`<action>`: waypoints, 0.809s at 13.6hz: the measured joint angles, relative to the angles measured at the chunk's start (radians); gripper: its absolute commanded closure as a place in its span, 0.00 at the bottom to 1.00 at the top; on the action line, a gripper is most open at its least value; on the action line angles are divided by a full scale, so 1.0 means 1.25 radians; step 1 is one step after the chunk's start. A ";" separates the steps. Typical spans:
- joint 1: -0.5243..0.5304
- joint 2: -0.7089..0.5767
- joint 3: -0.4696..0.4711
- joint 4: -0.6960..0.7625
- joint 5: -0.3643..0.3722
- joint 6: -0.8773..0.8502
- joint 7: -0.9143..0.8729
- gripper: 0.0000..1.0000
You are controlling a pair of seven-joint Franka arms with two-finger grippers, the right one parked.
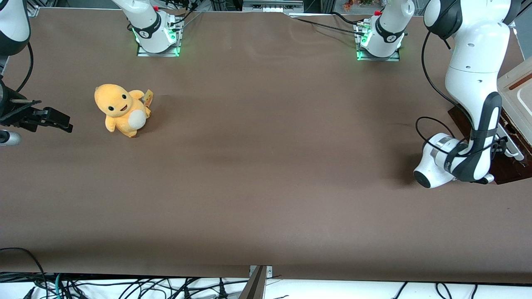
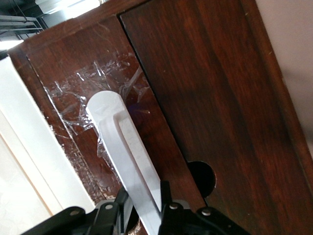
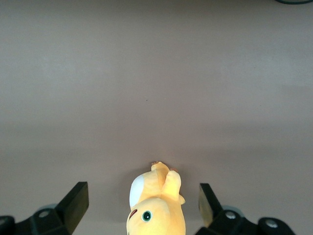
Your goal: Open lower drawer with left arm only
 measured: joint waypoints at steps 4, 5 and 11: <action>-0.025 0.003 -0.003 0.002 0.000 -0.008 -0.001 0.83; -0.034 0.005 -0.005 0.003 0.000 -0.011 -0.001 0.83; -0.068 0.014 -0.013 0.025 -0.009 -0.027 -0.001 0.83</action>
